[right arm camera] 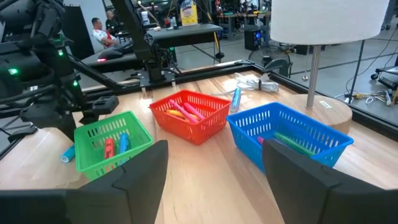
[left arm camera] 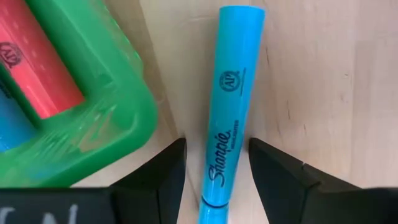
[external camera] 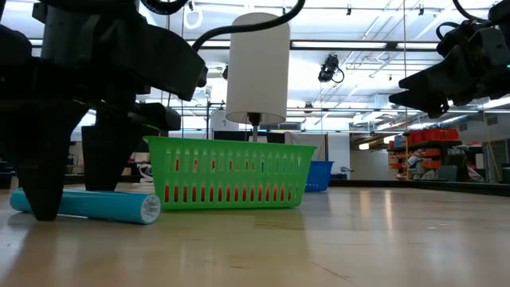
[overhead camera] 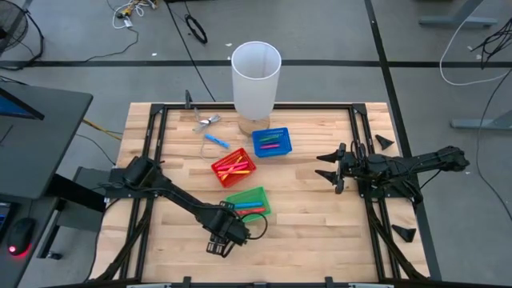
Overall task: Pick & Place Markers
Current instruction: Put the bottom blue highlighter into the green bin
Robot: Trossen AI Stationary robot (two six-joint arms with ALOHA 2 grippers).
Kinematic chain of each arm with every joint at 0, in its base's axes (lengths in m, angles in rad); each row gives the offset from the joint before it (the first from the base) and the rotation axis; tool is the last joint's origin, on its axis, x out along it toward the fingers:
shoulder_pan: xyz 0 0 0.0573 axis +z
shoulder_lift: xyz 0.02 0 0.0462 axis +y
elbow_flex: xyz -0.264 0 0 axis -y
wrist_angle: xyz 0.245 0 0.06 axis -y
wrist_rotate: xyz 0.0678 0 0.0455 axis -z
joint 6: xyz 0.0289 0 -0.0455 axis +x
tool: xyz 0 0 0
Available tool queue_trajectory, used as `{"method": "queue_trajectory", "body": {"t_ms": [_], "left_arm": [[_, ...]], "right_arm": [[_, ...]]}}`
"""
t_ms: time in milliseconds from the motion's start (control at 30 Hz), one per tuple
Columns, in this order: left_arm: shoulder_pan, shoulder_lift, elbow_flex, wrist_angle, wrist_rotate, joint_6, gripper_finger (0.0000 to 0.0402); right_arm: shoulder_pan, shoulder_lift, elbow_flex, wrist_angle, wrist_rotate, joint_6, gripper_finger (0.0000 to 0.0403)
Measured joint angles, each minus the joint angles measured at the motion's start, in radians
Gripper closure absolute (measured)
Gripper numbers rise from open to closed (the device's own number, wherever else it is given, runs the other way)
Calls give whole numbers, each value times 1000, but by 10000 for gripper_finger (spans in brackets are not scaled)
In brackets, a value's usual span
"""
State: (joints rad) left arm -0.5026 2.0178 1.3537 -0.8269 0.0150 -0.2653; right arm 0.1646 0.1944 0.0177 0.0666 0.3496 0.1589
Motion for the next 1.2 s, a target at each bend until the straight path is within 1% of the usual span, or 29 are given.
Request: {"method": "queue_trajectory", "body": {"t_ms": [100,167,367,433,633,800,1033,1200], "left_arm": [[0,0,-1,7,8,10,225],[0,0,-2,10,14,12,239],[-2,1,-2,16,22,-29,321],[-4,1,-2,17,31,-38,338],[-23,-22,-6,24,60,-66,339],[-49,-121,-3,9,56,-97,337],[-61,-229,-4,-73,41,-170,336],[-63,-278,-4,-145,46,-222,336]], "right_arm": [[0,0,0,0,0,0,140],[0,0,0,0,0,0,140],[0,0,0,0,0,0,140],[0,0,0,0,0,0,140],[0,0,0,0,0,0,140],[0,0,0,0,0,0,140],[0,0,0,0,0,0,140],[0,0,0,0,0,0,140]]}}
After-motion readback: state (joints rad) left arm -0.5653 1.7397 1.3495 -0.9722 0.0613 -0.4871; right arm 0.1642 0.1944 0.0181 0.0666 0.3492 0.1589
